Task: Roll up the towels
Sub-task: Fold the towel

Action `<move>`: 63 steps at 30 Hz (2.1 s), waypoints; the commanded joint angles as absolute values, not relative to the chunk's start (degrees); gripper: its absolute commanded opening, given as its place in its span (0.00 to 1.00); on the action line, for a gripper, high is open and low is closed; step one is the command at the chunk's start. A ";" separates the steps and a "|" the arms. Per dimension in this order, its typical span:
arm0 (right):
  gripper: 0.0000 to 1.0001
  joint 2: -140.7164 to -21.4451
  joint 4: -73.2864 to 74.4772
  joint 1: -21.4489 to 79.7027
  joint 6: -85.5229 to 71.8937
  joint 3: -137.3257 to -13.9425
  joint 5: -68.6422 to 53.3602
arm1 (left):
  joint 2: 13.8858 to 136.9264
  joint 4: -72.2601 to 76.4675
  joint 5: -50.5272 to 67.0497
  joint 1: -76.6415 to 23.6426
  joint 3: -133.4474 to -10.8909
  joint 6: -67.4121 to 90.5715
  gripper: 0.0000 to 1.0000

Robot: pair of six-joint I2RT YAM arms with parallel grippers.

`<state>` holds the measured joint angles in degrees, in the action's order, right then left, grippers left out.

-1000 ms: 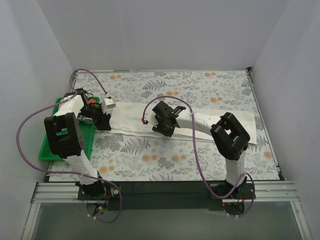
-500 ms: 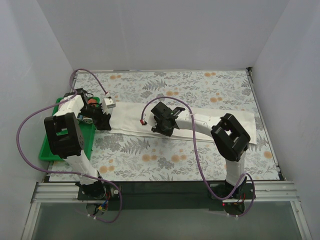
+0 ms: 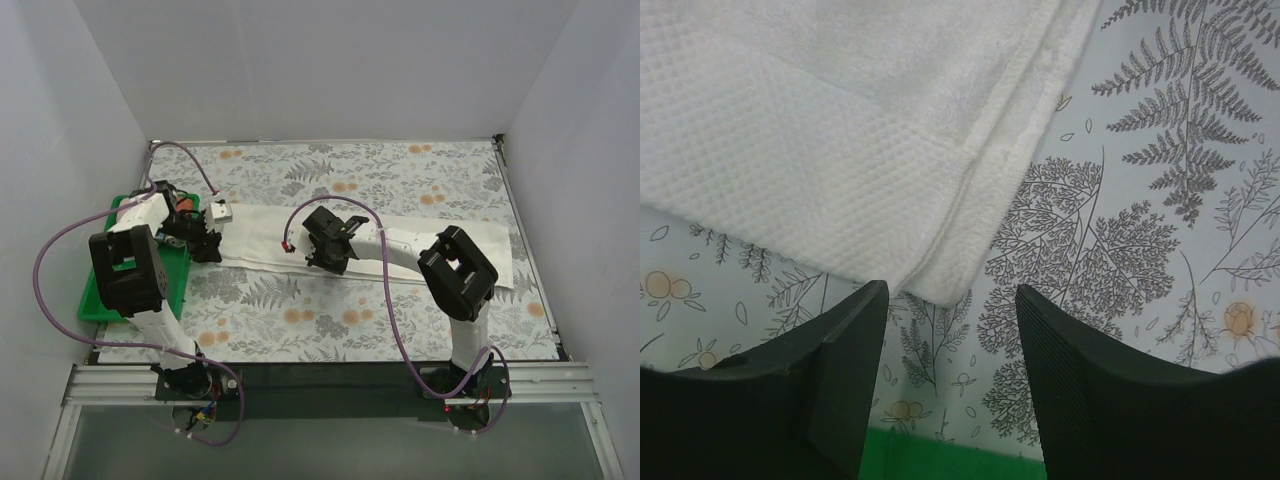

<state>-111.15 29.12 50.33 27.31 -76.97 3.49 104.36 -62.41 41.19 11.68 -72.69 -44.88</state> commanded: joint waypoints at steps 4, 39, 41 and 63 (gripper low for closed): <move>0.01 -111.18 28.12 50.54 27.42 -77.34 3.69 | 100.11 -58.80 44.03 11.69 -70.32 -61.23 0.48; 0.01 -112.50 30.67 49.75 26.37 -79.37 0.88 | 107.84 -59.68 38.06 10.55 -72.60 -75.76 0.33; 0.01 -112.33 30.76 49.66 26.28 -79.28 0.79 | 108.10 -59.59 37.97 10.37 -72.68 -75.50 0.32; 0.01 -111.18 31.46 49.39 26.28 -80.59 0.88 | 105.65 -63.01 38.23 8.97 -77.08 -72.69 0.00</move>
